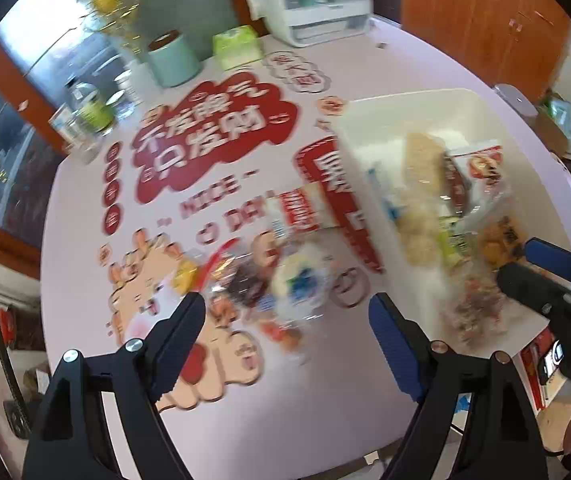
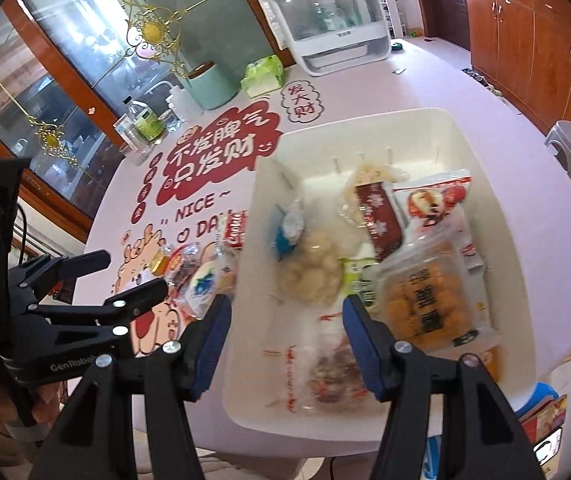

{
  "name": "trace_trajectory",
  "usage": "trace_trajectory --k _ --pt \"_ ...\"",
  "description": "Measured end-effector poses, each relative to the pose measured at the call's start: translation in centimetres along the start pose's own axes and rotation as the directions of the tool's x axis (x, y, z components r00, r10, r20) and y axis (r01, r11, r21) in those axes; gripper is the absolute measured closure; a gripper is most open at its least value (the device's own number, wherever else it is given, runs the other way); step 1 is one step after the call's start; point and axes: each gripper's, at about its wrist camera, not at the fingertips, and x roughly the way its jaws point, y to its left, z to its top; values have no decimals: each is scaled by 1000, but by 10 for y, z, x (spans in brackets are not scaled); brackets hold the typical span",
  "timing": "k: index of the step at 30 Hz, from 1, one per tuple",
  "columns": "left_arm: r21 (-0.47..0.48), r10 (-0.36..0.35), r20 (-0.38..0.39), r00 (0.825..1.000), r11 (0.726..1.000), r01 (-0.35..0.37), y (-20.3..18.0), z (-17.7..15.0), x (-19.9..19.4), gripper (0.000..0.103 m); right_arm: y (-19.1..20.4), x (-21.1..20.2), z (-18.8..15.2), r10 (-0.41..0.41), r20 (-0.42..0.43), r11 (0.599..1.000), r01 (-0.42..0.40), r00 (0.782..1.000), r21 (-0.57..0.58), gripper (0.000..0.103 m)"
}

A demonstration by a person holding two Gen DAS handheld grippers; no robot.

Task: Organize snacks
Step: 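Move both tools back toward the remaining snacks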

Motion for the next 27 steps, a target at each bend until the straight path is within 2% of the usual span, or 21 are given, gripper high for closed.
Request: trace_trajectory --k 7,14,23,27 --pt "-70 27 -33 999 997 -30 62 -27 2 20 41 19 -4 30 -25 1000 -30 999 -9 45" --pt "-103 23 -21 1000 994 -25 113 -41 11 20 89 36 -8 32 -39 998 -34 999 -58 45" --pt "-78 -21 -20 1000 997 19 160 -39 65 20 124 73 -7 -48 -59 998 46 997 -44 45" --pt "-61 -65 -21 998 996 64 169 -35 92 20 121 95 -1 -65 -83 997 68 994 35 45"
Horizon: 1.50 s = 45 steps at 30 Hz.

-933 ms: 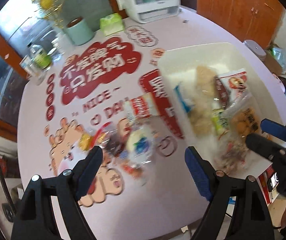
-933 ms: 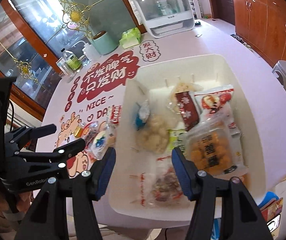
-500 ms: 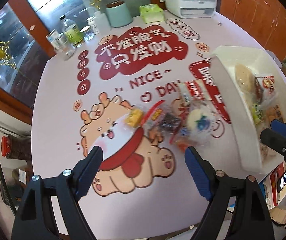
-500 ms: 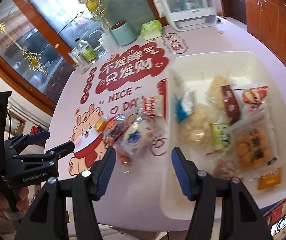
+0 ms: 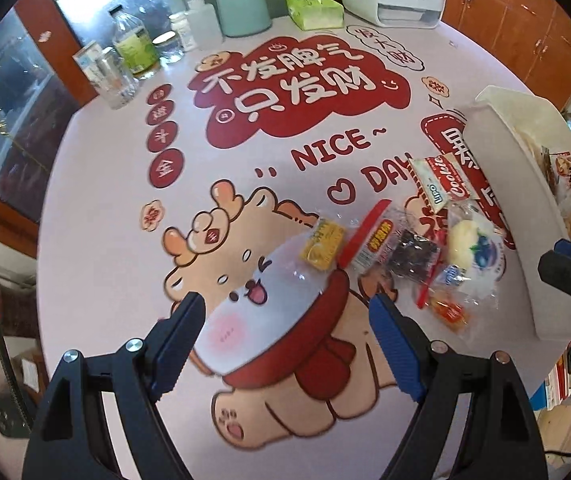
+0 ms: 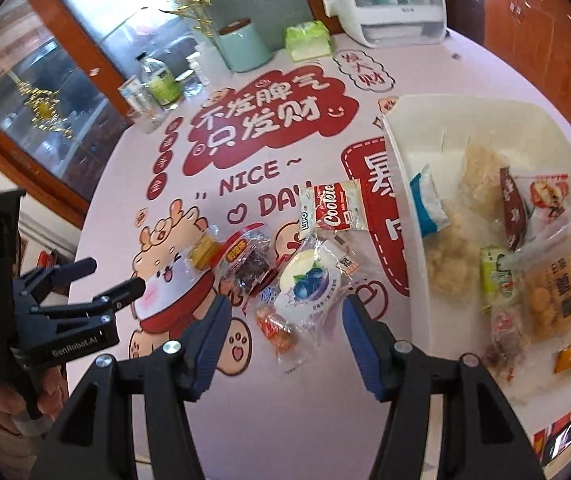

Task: Organize snacks
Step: 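Move both tools back toward the remaining snacks, then grasp the yellow packet with left tool while right tool grasps the blueberry bun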

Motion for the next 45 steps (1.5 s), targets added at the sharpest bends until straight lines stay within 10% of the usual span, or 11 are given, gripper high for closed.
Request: trace_trajectory --k 20,27,36,45 --pt "60 -172 -93 981 982 178 0 30 92 47 -34 94 8 -64 -182 872 144 981 468 44" --pt "40 -181 -106 978 982 186 4 36 104 58 -30 106 12 -94 -205 879 178 974 443 41" --pt "44 -152 -90 984 987 157 0 38 104 66 11 121 15 -315 -213 932 344 925 114 45" --pt "22 -157 -39 987 987 158 2 29 100 79 2 104 1 -274 -164 951 293 948 102 56"
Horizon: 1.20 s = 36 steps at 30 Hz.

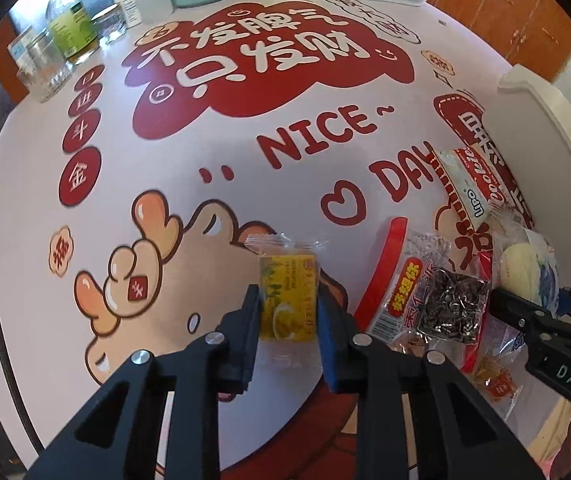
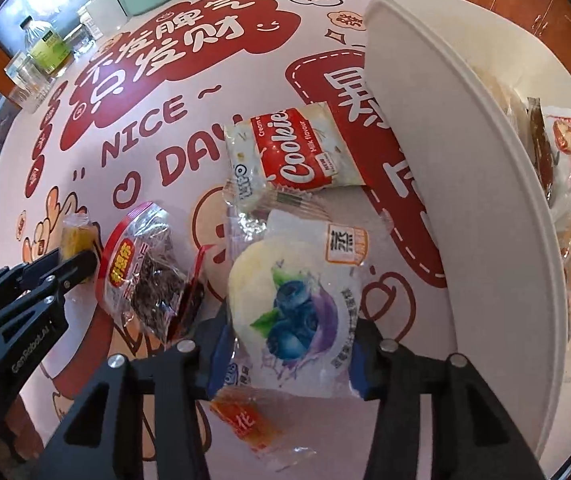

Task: Organize snacks
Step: 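Grasp the yellow packet with left tool while right tool grasps the blueberry bun, then carry both snacks over the white tray and open both tools to drop them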

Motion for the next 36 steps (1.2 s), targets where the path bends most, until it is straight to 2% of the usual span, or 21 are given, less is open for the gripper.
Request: trace_trajectory --k 4,10,17,21,26,31,36 --pt "-44 -5 -3 1000 999 4 6 -8 -8 79 -12 -10 -7 48 22 998 -48 999 27 57" --pt "-40 -13 33 999 999 15 0 -26 -45 79 -3 -44 -12 105 107 994 -101 989 -43 57" --pt "-1 -75 75 994 997 76 -36 -35 -87 79 6 -80 -19 170 162 979 -148 972 -139 57" --pt "34 -114 110 987 993 111 -68 -31 -108 79 -1 -103 -24 181 212 973 -143 960 -180 57" --pt "86 -150 154 977 987 138 -109 -16 -132 79 -26 -136 -23 179 302 974 -124 936 -190 57" --pt "147 -193 185 964 975 167 -157 1 -151 79 -69 -169 -19 155 391 981 -95 907 -170 57" --pt "210 -237 200 951 958 195 -216 17 -163 79 -120 -190 -6 141 427 988 -99 893 -119 57"
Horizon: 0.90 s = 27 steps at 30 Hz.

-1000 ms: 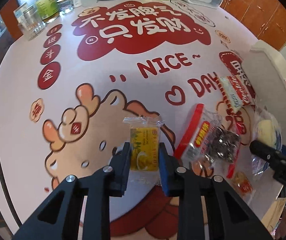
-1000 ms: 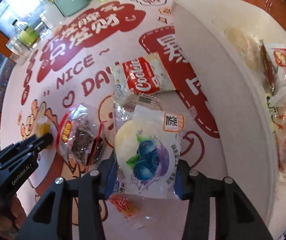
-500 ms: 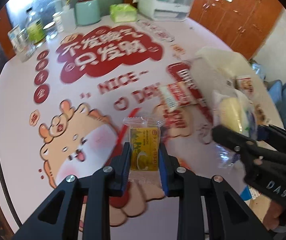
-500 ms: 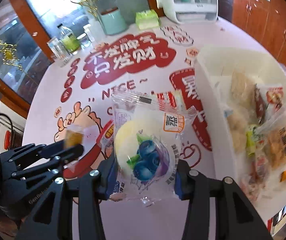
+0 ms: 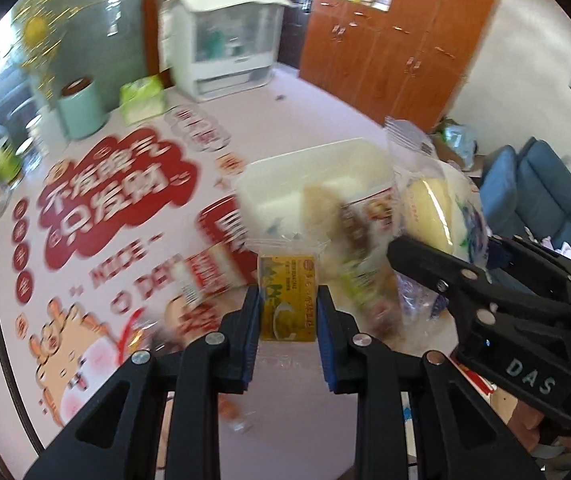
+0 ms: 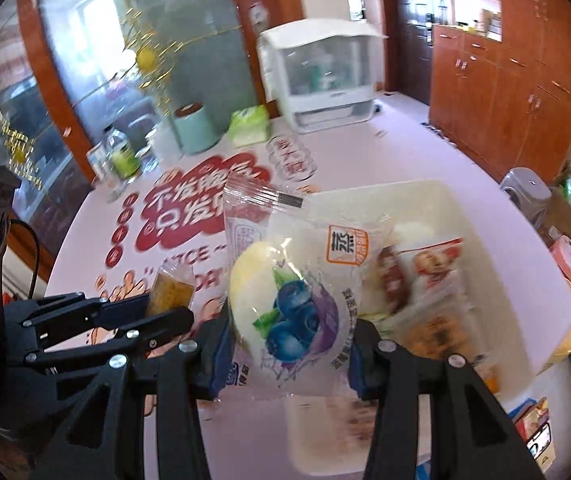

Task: Organize snacks
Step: 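Carry both snacks over the white tray and open both tools to drop them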

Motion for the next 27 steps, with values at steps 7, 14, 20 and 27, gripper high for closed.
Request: trace_trajectory --k 7,14,20,27 --pt "34 -14 0 1000 999 14 -58 29 19 79 -71 -11 35 6 47 999 -8 999 42 56" --pt "-22 4 -25 1000 1000 -4 -82 42 44 79 -120 -1 80 53 72 997 -57 996 46 56" --pt "-82 35 -47 998 996 -39 -84 45 61 79 -133 27 109 130 36 991 -131 991 24 56" --pt "-129 60 -77 995 989 -70 -80 43 75 78 -132 63 119 151 -32 988 -151 988 -8 55"
